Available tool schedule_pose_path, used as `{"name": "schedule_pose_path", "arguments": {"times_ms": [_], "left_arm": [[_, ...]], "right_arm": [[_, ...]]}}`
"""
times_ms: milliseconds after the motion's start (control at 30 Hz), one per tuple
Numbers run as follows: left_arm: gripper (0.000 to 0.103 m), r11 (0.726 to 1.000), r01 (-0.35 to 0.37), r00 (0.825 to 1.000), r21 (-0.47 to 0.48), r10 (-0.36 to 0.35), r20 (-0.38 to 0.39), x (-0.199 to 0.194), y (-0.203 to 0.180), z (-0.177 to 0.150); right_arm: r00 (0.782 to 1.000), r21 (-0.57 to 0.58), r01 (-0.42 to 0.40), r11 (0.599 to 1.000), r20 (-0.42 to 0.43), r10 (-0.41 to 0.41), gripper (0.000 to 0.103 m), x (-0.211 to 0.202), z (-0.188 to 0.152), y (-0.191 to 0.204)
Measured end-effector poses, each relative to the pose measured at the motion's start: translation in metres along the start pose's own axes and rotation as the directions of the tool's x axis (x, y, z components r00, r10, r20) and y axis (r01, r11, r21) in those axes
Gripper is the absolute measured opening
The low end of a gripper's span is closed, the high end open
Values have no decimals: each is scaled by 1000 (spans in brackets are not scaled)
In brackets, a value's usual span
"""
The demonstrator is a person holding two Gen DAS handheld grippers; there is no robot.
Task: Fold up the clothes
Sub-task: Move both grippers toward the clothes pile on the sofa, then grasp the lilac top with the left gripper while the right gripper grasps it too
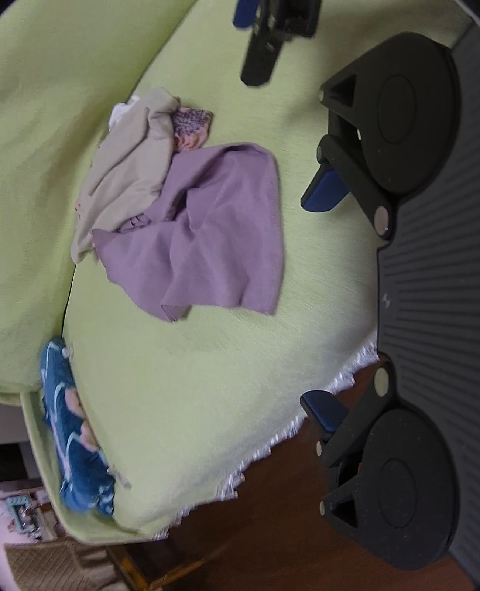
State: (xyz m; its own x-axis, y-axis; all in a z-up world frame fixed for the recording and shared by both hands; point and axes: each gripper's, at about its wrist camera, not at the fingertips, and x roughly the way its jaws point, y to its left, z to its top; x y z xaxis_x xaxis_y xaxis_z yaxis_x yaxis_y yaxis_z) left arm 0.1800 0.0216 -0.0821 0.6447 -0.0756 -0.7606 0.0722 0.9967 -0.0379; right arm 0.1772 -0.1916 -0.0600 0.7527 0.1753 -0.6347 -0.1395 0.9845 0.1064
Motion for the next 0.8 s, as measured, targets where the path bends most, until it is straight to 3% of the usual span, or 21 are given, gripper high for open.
{"name": "schedule_pose_path", "arguments": {"times_ms": [100, 167, 233, 433, 667, 800], "left_arm": [[83, 982, 99, 992, -163, -110, -58, 21, 20, 2], [60, 949, 157, 979, -272, -186, -86, 35, 34, 3], [51, 916, 193, 967, -352, -239, -93, 44, 43, 4], [52, 829, 250, 946, -500, -320, -58, 52, 56, 5], [51, 694, 304, 915, -653, -403, -1, 63, 71, 7], [47, 645, 372, 895, -667, -440, 74, 57, 73, 10]], "right_arm": [[999, 17, -40, 999, -4, 40, 103, 13, 7, -5], [998, 40, -63, 997, 0, 63, 102, 20, 11, -10], [997, 63, -82, 995, 6, 82, 102, 25, 15, -14], [993, 126, -122, 984, 8, 122, 101, 37, 18, -21], [990, 187, -138, 973, 3, 140, 99, 44, 14, -32], [991, 215, -134, 967, 6, 135, 99, 46, 15, -39]]}}
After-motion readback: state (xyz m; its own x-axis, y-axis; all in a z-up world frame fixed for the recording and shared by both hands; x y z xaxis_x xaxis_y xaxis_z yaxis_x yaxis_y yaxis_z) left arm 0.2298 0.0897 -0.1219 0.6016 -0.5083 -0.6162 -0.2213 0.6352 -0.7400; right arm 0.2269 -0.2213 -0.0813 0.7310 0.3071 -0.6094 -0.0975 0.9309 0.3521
